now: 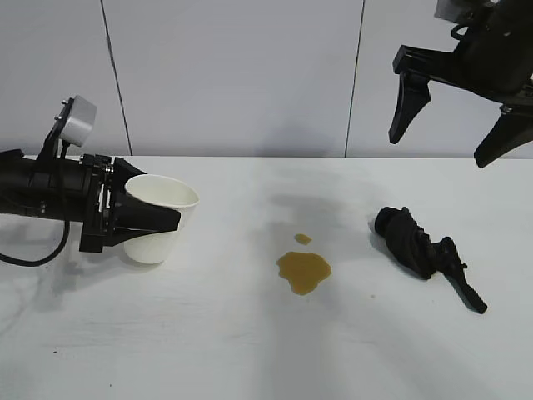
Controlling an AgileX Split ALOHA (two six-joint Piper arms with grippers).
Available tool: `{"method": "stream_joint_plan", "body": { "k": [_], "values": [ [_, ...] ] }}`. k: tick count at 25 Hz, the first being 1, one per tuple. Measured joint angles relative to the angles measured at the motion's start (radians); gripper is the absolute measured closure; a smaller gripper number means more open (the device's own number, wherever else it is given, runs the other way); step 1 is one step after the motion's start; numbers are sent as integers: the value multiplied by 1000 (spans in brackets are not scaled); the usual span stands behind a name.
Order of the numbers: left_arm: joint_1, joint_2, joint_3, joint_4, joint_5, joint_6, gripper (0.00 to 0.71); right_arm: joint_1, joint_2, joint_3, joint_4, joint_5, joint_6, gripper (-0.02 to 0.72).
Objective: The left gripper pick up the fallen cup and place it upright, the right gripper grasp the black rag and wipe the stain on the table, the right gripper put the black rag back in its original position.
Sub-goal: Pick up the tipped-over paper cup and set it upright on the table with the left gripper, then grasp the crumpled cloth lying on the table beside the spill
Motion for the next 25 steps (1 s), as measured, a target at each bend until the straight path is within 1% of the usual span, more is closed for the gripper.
{"method": "stream_joint_plan", "body": {
  "k": [3, 5, 7, 9, 12, 14, 17, 18, 20, 22, 23, 25],
  "values": [
    [0, 2, 0, 0, 0, 0, 239, 0, 0, 0, 0, -3, 0, 42],
    [0, 2, 0, 0, 0, 0, 179, 0, 0, 0, 0, -4, 0, 42],
    [0, 2, 0, 0, -1, 0, 88, 0, 0, 0, 0, -7, 0, 42],
    [0, 2, 0, 0, -1, 0, 47, 0, 0, 0, 0, -7, 0, 42],
    [0, 0, 0, 0, -1, -25, 24, 0, 0, 0, 0, -8, 0, 42],
    [0, -25, 0, 1, -4, -81, 20, 0, 0, 0, 0, -8, 0, 42],
    [0, -105, 0, 2, -3, -228, 17, 0, 0, 0, 0, -9, 0, 42],
    [0, -143, 0, 2, -18, -301, 17, 0, 0, 0, 0, -9, 0, 42],
    [-6, -223, 0, 3, -104, -467, 17, 0, 0, 0, 0, -9, 0, 42],
    [-27, -313, 0, 31, -264, -641, 17, 0, 0, 0, 0, -9, 0, 42],
    [-39, -349, 0, 61, -351, -752, 17, 0, 0, 0, 0, -9, 0, 42],
    [-78, -424, 2, 167, -494, -982, 17, 0, 0, 0, 0, -9, 0, 42]
  ]
}}
